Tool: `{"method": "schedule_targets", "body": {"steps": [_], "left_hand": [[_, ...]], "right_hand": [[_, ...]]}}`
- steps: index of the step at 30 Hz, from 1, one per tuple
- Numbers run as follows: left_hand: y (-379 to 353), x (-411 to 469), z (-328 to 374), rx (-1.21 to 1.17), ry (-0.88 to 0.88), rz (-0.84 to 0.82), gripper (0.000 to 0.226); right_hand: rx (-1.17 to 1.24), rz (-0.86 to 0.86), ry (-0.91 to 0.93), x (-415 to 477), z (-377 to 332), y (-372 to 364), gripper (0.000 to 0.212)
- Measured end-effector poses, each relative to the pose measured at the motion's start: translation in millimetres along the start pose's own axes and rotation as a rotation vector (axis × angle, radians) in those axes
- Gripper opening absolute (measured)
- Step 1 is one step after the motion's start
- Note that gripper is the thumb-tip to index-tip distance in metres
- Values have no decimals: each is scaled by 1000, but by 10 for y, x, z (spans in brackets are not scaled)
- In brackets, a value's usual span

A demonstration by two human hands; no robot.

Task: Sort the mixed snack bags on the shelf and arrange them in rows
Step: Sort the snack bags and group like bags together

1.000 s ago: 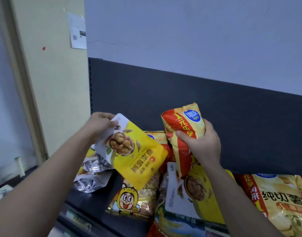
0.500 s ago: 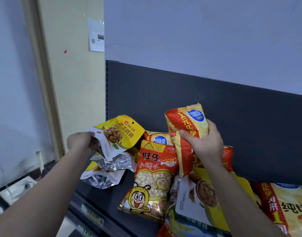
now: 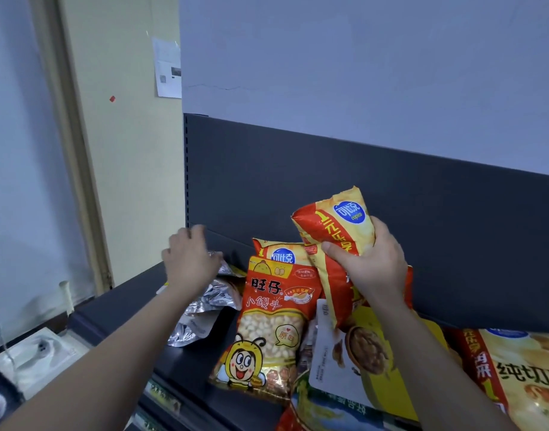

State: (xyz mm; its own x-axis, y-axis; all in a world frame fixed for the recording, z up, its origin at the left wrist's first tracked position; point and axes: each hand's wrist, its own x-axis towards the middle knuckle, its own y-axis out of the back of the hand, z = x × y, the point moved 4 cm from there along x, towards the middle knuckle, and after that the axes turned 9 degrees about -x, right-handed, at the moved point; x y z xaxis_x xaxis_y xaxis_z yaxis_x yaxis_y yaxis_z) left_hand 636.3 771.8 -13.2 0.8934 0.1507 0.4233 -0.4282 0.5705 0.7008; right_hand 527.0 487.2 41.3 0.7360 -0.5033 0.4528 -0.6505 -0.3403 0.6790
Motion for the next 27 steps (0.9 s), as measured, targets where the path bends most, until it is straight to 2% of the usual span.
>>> {"method": "schedule_targets", "body": {"steps": [3, 5, 7, 11, 13, 18, 20, 22, 24, 27], "left_hand": [[-238, -100, 400, 85, -345, -119, 35], [-445, -160, 549, 158, -438, -256, 34], [-629, -177, 617, 233, -418, -376, 41], [-852, -166, 601, 301, -271, -546, 72], [-888, -156, 605, 271, -248, -511, 72], [-821, -128, 699, 343, -381, -305, 26], [-744, -122, 765, 315, -423, -262, 19], [-663, -96, 808, 133, -394, -233, 13], [-533, -62, 844, -130, -268, -225, 7], [-307, -47, 952, -337, -227, -168, 15]], "right_hand": [[-111, 19, 42, 17, 27, 69, 97], [-200, 25, 69, 7, 38, 110, 96], [-303, 25, 80, 1, 73, 137, 97], [-459, 10, 100, -37, 166, 118, 99], [-471, 9, 116, -64, 223, 74, 101], [-459, -51, 111, -64, 306, 55, 100], [-446, -68, 107, -56, 311, 70, 100], [-427, -87, 92, -55, 322, 71, 99], [-397, -90, 69, -52, 341, 90, 98], [-314, -63, 31, -48, 386, 144, 97]]}}
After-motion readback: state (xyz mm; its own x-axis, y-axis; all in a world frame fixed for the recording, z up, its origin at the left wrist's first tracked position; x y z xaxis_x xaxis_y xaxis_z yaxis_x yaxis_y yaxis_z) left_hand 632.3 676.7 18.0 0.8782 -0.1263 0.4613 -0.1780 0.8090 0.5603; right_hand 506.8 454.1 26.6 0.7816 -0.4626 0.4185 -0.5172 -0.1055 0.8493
